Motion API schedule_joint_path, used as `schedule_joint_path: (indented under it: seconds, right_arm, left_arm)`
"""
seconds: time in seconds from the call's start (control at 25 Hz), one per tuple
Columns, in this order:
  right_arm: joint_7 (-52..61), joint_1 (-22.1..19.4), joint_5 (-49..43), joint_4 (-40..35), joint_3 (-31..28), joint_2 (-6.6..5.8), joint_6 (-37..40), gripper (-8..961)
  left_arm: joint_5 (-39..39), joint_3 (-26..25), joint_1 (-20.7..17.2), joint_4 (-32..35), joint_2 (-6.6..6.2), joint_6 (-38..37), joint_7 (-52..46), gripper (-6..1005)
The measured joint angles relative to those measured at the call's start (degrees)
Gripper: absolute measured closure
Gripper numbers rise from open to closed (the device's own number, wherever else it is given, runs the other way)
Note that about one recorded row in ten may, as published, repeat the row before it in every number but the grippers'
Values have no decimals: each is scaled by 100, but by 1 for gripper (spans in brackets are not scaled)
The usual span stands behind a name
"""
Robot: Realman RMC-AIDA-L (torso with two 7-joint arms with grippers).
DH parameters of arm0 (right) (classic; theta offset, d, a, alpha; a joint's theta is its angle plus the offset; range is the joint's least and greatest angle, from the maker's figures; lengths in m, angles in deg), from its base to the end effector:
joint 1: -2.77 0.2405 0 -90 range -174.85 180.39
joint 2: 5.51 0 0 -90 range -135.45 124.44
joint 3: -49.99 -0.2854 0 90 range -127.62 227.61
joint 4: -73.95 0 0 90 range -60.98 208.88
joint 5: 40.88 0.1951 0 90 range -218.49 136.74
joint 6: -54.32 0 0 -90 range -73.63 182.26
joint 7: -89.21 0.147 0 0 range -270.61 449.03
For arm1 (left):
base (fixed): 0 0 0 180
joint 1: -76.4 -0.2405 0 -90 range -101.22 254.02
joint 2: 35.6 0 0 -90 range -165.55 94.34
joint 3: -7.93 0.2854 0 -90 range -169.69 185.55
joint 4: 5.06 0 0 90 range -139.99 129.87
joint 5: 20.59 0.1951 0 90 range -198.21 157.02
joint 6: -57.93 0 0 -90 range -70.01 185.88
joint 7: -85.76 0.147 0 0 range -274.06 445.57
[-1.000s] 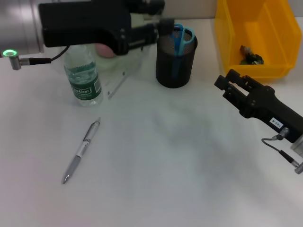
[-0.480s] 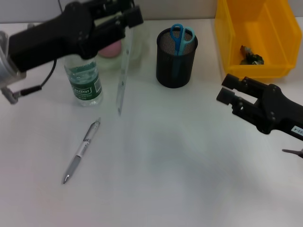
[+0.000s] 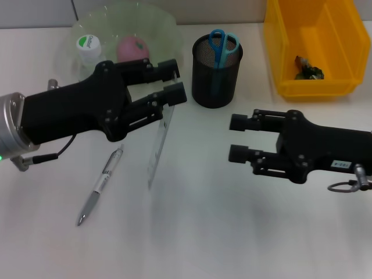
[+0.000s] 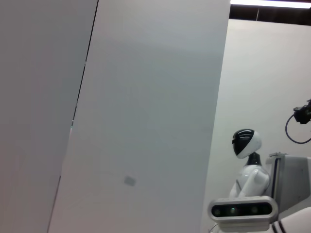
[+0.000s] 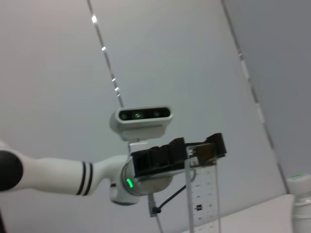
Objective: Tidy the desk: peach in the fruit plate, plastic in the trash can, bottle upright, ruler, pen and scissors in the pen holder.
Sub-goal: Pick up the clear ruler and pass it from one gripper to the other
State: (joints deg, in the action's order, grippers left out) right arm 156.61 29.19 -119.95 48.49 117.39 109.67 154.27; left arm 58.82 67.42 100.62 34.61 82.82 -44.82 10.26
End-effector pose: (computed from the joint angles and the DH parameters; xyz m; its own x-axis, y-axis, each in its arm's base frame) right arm 0.2458 0.2839 -0.0259 0.6331 -0.2466 -0.7337 -0.2790 -0.9569 0.0808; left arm -0.2173 0.2934 0.0017 0.5733 0.1502 0.8055 0.2319 -0.9726 0.0163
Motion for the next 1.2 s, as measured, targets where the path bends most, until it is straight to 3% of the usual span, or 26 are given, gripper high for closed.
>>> schedule_joint_path:
  seconds: [0.28,0.44,0.6,1.2]
  right_arm:
    - [70,165,-325,-324,19,242,-176,359]
    - [83,235,-414,-455,21,368,-167,232]
    - [153,351,-451,-379,35,403,-170,157]
    - [164,1030,-400,314,57,470,-382,161]
  left_arm:
    - [-36,-1,-13,-105,14,-280,1,609]
    - [-57,1,18,-157,21,-314,1,609]
    - [-66,1,38,-172,23,-316,-1,609]
    - [-110,80,175,-390,41,-323,-4,609]
